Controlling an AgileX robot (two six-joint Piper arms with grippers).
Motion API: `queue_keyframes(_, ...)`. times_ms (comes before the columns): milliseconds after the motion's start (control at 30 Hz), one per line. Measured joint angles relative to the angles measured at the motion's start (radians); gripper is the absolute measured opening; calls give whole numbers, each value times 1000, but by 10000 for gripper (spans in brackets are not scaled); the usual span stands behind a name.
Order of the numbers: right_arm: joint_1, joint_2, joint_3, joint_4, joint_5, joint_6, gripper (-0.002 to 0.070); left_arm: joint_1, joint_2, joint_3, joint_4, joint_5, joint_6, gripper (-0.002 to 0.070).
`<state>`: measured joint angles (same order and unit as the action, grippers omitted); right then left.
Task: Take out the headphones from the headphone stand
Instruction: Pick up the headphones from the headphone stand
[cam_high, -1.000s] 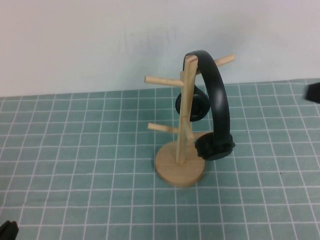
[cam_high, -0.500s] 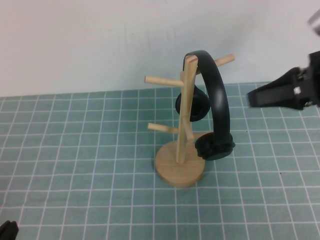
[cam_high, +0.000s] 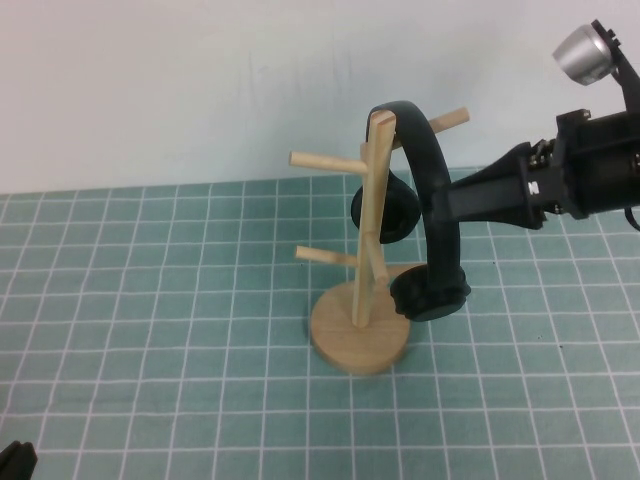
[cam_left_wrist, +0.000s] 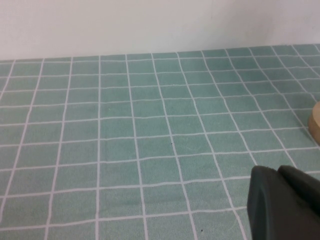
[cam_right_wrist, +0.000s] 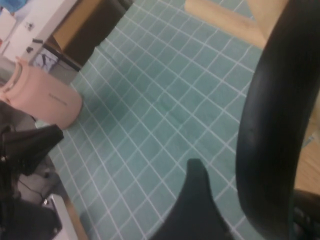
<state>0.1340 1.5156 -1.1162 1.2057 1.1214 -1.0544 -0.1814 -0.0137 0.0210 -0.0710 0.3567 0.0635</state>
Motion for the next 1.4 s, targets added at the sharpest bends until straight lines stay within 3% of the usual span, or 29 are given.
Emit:
queue_keyframes(600, 50, 75, 0, 129, -9, -52, 469, 0, 0, 0, 0, 0, 0, -6)
queue_keyframes(700, 50, 77, 0, 131, -15, -54, 399, 0, 0, 0, 0, 0, 0, -6)
queue_keyframes(900, 50, 77, 0, 132, -22, -56, 160, 0, 0, 0, 0, 0, 0, -6)
queue_keyframes(1033, 50, 77, 0, 137, -22, -60, 74, 0, 0, 0, 0, 0, 0, -6)
queue_keyframes(1400, 50, 81, 0, 157, 33, -136, 60, 0, 0, 0, 0, 0, 0, -6)
